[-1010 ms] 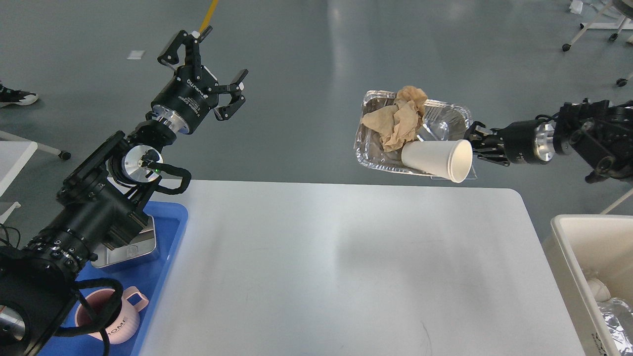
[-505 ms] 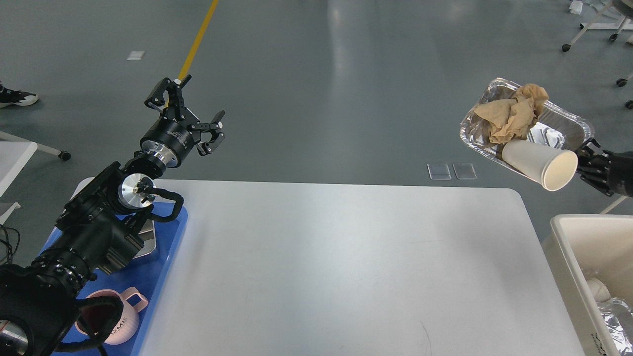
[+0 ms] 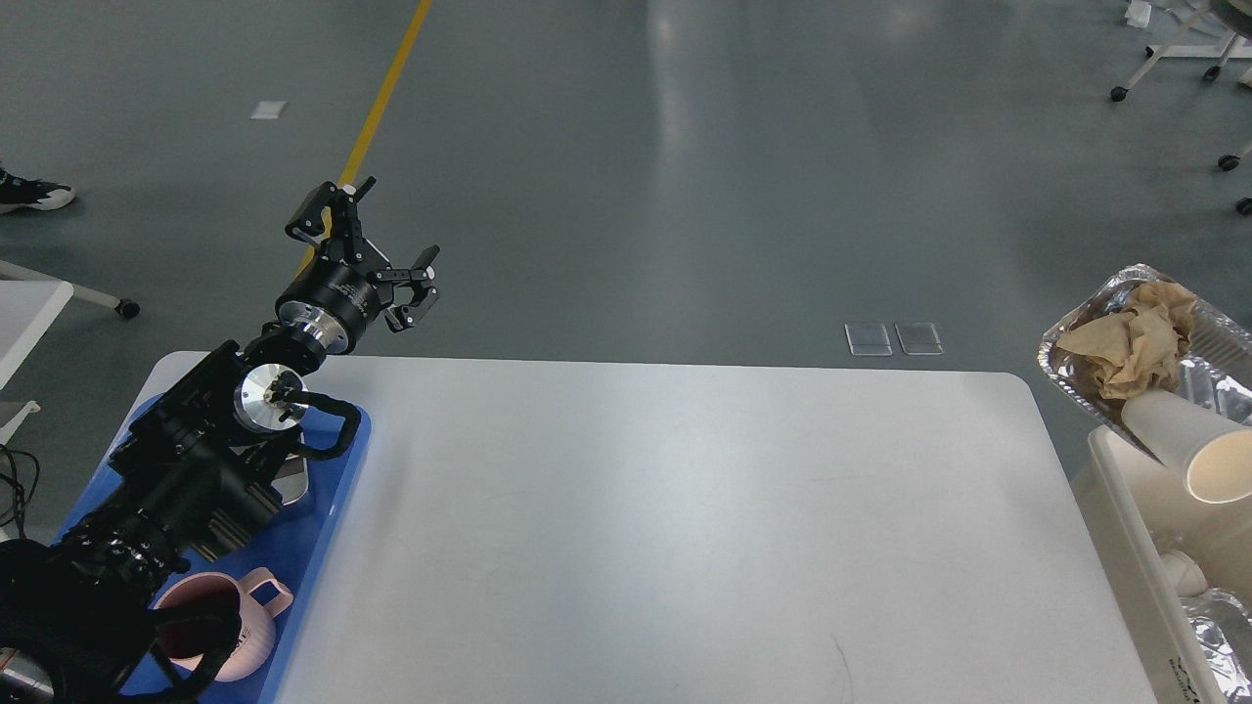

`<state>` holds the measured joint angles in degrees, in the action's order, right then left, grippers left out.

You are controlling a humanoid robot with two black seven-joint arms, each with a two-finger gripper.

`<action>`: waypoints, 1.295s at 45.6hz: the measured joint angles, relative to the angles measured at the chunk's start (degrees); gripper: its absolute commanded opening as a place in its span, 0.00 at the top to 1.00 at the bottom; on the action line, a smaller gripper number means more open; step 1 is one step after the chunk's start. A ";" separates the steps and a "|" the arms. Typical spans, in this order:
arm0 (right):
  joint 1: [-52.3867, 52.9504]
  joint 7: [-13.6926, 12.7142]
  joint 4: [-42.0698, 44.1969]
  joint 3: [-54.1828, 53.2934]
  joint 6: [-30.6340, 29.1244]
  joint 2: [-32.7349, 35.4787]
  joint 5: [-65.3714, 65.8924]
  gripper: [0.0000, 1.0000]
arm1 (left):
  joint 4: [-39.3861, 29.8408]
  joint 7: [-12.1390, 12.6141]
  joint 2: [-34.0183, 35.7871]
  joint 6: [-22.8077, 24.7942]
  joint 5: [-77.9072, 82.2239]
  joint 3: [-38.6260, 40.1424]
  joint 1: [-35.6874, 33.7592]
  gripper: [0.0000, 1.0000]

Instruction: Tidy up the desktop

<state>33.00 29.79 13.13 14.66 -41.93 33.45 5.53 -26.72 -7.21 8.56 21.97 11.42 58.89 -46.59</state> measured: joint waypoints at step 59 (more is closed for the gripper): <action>-14.10 0.02 11.83 -11.59 2.68 -1.18 -2.52 1.00 | 0.00 -0.01 -0.20 -0.88 0.45 -0.98 0.27 0.02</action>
<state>18.90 29.81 24.96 3.07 -39.25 32.27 3.01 -26.72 -7.22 8.36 21.09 11.87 57.90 -46.31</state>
